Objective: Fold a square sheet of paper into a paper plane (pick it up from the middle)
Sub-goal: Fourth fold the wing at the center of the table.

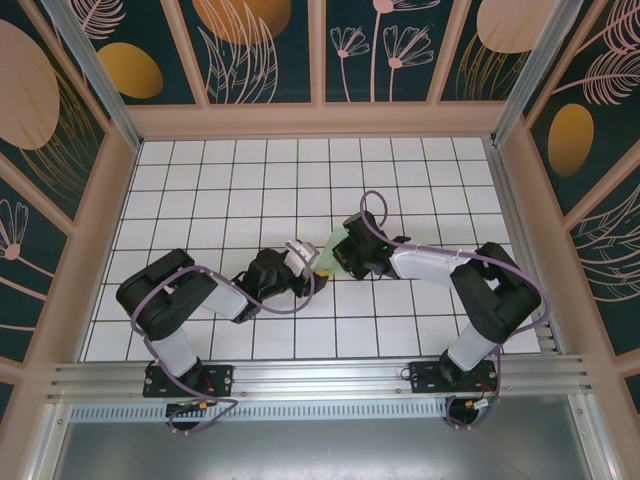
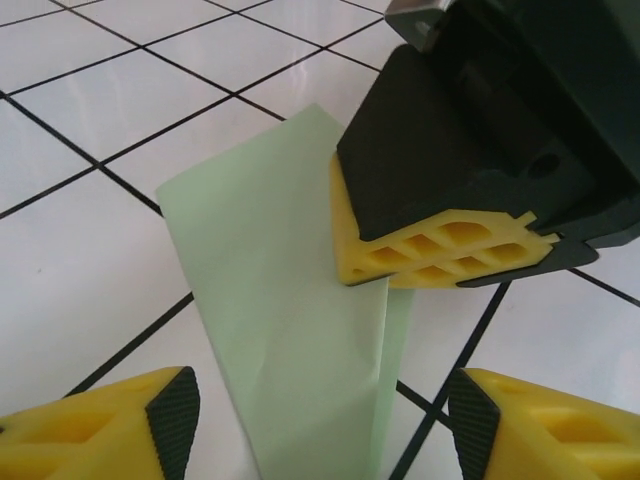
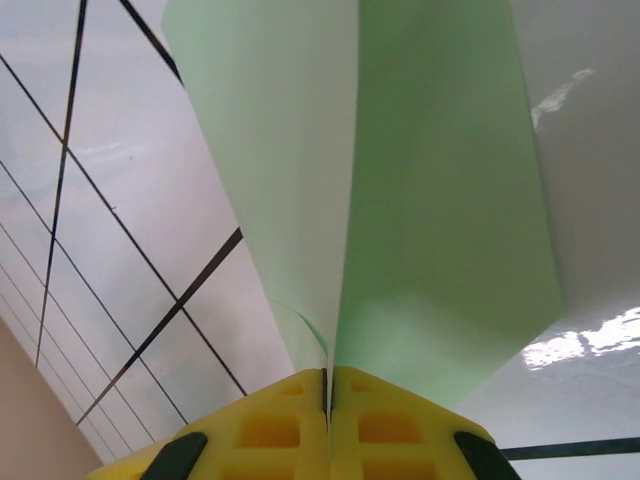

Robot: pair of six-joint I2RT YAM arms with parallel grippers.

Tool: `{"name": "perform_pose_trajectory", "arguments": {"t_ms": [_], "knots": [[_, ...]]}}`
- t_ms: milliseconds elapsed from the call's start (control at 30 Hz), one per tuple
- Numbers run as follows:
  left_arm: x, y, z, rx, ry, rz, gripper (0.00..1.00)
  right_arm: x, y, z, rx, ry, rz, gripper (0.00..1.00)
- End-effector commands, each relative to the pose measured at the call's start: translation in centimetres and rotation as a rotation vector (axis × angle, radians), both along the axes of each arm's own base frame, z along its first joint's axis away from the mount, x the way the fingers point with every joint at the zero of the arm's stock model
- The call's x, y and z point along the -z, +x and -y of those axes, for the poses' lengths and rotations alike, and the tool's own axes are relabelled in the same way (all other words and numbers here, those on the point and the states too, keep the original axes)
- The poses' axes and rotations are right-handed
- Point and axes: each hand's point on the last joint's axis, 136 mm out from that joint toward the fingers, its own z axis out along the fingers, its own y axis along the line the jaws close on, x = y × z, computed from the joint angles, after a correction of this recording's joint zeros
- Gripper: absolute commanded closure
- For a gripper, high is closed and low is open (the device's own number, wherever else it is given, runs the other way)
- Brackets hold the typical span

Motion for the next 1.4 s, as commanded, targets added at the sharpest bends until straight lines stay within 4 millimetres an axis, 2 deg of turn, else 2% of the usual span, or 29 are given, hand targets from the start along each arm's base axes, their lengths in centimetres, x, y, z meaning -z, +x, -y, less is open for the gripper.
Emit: {"name": "perform_pose_trajectory", "arguments": {"t_ms": [0,167,267,433,567,667,733,800,867,933,1100,1233,1367], "knots": [[-0.8,0.4,1.7,0.070,0.024,0.094,0.36,-0.7,0.2,-0.4,0.003,0.015,-0.023,1.00],[0.5,0.8,1.8,0.073,0.088,0.089,0.48,-1.0,0.3,-0.4,0.001,0.008,-0.021,1.00],[0.6,0.8,1.7,0.067,0.093,0.095,0.55,-1.1,0.3,-0.5,-0.003,0.010,-0.023,1.00],[1.2,1.0,1.6,0.059,0.105,0.087,0.61,-1.1,0.3,-0.6,-0.002,0.026,-0.032,1.00],[1.2,1.0,1.5,0.052,0.097,0.089,0.71,-1.4,0.5,-0.6,-0.003,0.034,-0.030,1.00],[1.4,1.0,1.2,0.040,0.096,0.092,0.80,-1.8,0.8,-0.3,0.000,0.035,-0.015,0.90],[1.5,0.9,1.1,0.038,0.095,0.090,0.83,-2.4,1.2,0.2,-0.009,0.031,0.018,0.77],[1.5,0.7,1.0,0.039,0.085,0.084,0.85,-3.4,1.8,0.6,-0.035,0.028,0.067,0.59],[1.6,0.5,1.0,0.038,0.073,0.077,0.85,-4.4,2.3,1.1,-0.076,0.024,0.115,0.48],[1.7,0.4,0.9,0.032,0.059,0.060,0.85,-5.1,2.6,1.5,-0.125,0.021,0.172,0.42],[1.9,0.0,0.7,0.006,0.005,-0.002,0.86,-6.4,1.9,2.5,-0.243,0.006,0.324,0.40],[2.3,0.0,0.5,-0.034,-0.026,-0.068,0.85,-6.2,0.9,2.7,-0.289,0.022,0.369,0.42],[2.4,-0.2,0.4,-0.062,-0.075,-0.137,0.85,-5.3,0.4,2.3,-0.306,0.055,0.358,0.53]]}}
